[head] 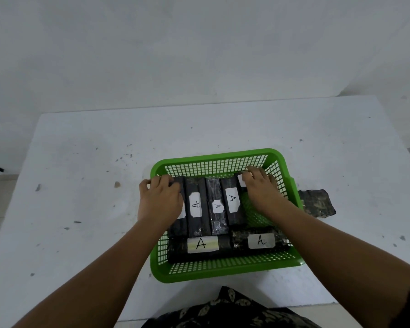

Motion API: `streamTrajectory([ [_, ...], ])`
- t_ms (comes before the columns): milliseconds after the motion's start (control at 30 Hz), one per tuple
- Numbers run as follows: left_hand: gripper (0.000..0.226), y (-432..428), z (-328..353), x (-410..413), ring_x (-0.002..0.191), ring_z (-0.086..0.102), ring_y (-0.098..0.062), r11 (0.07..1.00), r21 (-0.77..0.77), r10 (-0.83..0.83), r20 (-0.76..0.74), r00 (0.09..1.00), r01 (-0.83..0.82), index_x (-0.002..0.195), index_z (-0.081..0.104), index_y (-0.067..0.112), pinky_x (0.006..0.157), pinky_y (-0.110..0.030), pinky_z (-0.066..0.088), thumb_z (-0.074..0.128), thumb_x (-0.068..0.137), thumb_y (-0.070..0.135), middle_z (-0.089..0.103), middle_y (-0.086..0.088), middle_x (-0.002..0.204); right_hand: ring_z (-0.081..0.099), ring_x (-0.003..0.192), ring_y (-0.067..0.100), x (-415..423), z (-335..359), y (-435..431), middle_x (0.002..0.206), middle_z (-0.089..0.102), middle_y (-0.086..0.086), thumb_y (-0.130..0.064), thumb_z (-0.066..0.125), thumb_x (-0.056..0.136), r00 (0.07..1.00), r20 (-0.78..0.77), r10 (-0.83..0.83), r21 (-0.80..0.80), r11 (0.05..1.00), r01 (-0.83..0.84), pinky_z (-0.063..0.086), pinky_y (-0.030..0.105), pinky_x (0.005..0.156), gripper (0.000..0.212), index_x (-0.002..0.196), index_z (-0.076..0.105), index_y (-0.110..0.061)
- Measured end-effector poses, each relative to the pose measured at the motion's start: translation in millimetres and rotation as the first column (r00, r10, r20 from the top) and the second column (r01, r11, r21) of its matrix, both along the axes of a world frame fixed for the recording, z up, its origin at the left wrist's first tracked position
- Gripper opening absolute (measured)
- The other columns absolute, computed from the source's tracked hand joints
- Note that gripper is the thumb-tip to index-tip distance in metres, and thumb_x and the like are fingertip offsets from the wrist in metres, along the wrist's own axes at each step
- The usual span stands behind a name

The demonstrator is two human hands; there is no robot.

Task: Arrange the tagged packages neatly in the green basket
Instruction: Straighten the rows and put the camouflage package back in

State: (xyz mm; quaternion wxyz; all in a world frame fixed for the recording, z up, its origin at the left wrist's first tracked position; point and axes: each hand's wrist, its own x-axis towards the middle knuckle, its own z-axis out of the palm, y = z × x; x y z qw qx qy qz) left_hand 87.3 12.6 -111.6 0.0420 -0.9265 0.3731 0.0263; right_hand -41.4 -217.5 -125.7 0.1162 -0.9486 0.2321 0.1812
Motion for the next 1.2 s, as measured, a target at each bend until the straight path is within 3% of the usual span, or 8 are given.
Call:
streamTrajectory([
  [167,0.021,-1,0,-1,0.102,0.052,-0.026,1.000,0.013,-0.011,0.006,1.000,0.011,0.093,0.065,0.018,0.092,-0.048,0.034,0.048,0.087,0.030,0.059,-0.004,0.111,0.029,0.134,0.033,-14,4,7,0.144,0.035,0.013,-0.001,0.047,0.085,0.982,0.177,-0.070,0.065,0.996,0.059,0.024,0.051,0.110,0.042,0.125,0.049,-0.014],
  [367,0.022,-3,5,-2,0.112,0.046,-0.029,0.996,0.084,-0.009,-0.024,1.000,0.011,0.099,0.063,0.019,0.100,-0.053,0.029,0.047,0.088,0.029,0.056,-0.006,0.118,0.057,0.097,0.022,-42,21,8,0.104,0.062,0.004,-0.022,0.048,0.095,0.951,0.310,0.001,0.226,0.971,-0.075,0.048,0.037,0.082,0.019,0.105,0.061,-0.013],
  [467,0.027,-12,10,-9,0.128,0.030,-0.036,0.991,0.131,-0.028,-0.048,0.998,0.034,0.110,0.057,0.018,0.110,-0.059,0.013,0.046,0.087,0.028,0.046,-0.010,0.130,0.055,0.087,0.016,-56,31,4,0.096,0.064,0.004,-0.014,0.051,0.093,0.821,0.554,-0.142,0.235,0.972,0.009,0.045,0.033,0.078,0.017,0.102,0.064,-0.010],
  [633,0.042,-51,17,-37,0.134,0.024,-0.035,0.981,0.006,-0.193,-0.165,0.967,0.196,0.129,0.044,0.020,0.113,-0.054,0.018,0.041,0.091,0.037,0.033,-0.013,0.145,0.046,0.091,0.012,-80,32,-17,0.100,0.062,0.002,-0.018,0.045,0.090,0.652,0.685,-0.326,0.231,0.945,0.230,0.038,0.035,0.082,0.022,0.102,0.063,-0.014],
  [733,0.052,-79,16,-51,0.144,0.003,-0.035,0.980,-0.081,-0.196,-0.284,0.939,0.180,0.142,0.028,0.023,0.117,-0.051,0.008,0.041,0.093,0.034,0.009,-0.015,0.157,0.053,0.100,0.023,-99,19,-42,0.109,0.062,0.006,-0.011,0.043,0.093,0.620,0.625,-0.475,0.280,0.877,0.390,0.042,0.041,0.088,0.023,0.105,0.062,-0.014],
  [900,0.068,-116,17,-48,0.145,-0.014,-0.032,0.977,-0.058,-0.215,-0.291,0.932,0.207,0.149,0.001,0.020,0.118,-0.048,0.000,0.040,0.094,0.030,-0.014,-0.015,0.158,0.042,0.127,0.033,-129,-15,-74,0.138,0.049,0.007,-0.029,0.050,0.093,0.859,0.263,-0.440,0.146,0.898,0.415,0.038,0.049,0.100,0.032,0.123,0.057,-0.021],
  [1067,0.071,-130,11,-52,0.145,-0.010,-0.032,0.988,-0.045,-0.157,-0.300,0.941,0.151,0.149,0.004,0.020,0.117,-0.054,0.006,0.045,0.092,0.028,-0.008,-0.013,0.158,0.022,0.137,0.035,-129,-15,-79,0.151,0.033,0.005,-0.063,0.051,0.077,0.949,0.088,-0.304,0.109,0.949,0.294,0.029,0.055,0.107,0.076,0.140,0.036,-0.025],
  [1200,0.061,-134,7,-56,0.145,-0.005,-0.033,0.992,-0.084,-0.112,-0.286,0.952,0.091,0.145,0.022,0.023,0.115,-0.058,0.015,0.048,0.090,0.027,0.000,-0.014,0.158,0.009,0.141,0.037,-129,-20,-83,0.155,0.018,0.002,-0.048,0.073,0.071,0.978,-0.053,-0.204,0.057,0.977,0.207,0.026,0.056,0.108,0.098,0.147,0.015,-0.028],
])
